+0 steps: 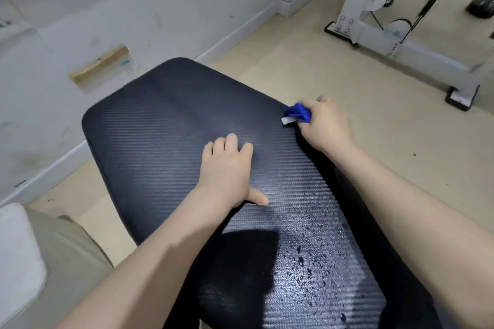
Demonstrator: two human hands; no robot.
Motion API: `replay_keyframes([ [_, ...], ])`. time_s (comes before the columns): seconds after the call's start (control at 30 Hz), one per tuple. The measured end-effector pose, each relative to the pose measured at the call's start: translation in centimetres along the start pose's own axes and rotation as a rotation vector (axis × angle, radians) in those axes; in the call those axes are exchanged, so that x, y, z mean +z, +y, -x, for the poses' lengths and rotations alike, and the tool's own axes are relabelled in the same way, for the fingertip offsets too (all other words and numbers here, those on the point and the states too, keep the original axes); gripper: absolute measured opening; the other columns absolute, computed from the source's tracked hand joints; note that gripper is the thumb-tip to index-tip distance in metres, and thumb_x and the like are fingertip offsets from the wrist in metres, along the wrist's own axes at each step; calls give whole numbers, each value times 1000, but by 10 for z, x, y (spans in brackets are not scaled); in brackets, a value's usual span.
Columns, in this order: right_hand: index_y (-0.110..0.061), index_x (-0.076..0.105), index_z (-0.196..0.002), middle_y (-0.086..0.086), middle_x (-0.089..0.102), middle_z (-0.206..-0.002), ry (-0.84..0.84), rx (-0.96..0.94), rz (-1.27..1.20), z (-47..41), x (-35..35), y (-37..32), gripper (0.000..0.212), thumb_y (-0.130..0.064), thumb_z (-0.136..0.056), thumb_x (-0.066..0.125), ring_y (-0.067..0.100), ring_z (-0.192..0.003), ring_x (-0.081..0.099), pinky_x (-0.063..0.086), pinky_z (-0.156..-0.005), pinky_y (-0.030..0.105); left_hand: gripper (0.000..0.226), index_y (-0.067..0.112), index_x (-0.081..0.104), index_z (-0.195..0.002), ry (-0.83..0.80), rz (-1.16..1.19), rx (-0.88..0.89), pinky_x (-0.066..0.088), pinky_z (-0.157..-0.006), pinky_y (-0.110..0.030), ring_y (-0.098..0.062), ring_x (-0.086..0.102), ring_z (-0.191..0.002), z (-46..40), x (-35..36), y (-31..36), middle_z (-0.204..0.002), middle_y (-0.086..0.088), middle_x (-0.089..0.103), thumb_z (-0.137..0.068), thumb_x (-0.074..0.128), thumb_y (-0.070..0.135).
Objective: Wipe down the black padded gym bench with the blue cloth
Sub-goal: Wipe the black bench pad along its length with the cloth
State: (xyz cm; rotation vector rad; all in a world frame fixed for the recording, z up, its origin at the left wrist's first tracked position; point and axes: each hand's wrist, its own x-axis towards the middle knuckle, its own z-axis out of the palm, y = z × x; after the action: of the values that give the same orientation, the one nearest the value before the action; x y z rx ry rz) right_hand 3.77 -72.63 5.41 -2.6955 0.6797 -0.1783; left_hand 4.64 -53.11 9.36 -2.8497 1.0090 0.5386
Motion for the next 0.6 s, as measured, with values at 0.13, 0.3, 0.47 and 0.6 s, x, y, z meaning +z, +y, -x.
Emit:
replay_keyframes([
  [0.13, -30, 60, -109, 8, 51, -108, 7, -154, 79, 32, 2, -18, 28, -25, -82, 53, 36, -79, 59, 43, -66, 34, 101, 19, 31, -139, 7, -9, -19, 13, -117, -41, -29, 22, -137, 1, 2, 1, -140, -9, 29, -59, 69, 68],
  [0.3, -29, 58, -110, 12, 52, -107, 24, -42, 115, -16, 6, -2, 29, -21, -83, 50, 39, -85, 59, 40, -67, 34, 107, 23, 26, -144, 19, 25, -38, 10, -118, -42, -30, 16, -141, 4, 4, -1, -146, -6, 27, -58, 67, 70],
  [0.47, -32, 58, -109, 8, 54, -105, -62, -185, 138, 41, -4, -15, 30, -27, -80, 53, 37, -82, 60, 45, -66, 36, 108, 25, 25, -145, 34, 62, -55, 11, -117, -44, -31, 14, -142, 5, 5, -2, -148, -5, 27, -57, 67, 71],
  [0.6, -32, 59, -109, 4, 53, -108, -185, -344, 94, 101, -12, -27, 30, -28, -80, 57, 36, -77, 60, 45, -62, 35, 110, 22, 21, -148, 13, 89, -68, 4, -118, -43, -34, 4, -145, 7, 4, -1, -151, -5, 24, -60, 68, 69],
])
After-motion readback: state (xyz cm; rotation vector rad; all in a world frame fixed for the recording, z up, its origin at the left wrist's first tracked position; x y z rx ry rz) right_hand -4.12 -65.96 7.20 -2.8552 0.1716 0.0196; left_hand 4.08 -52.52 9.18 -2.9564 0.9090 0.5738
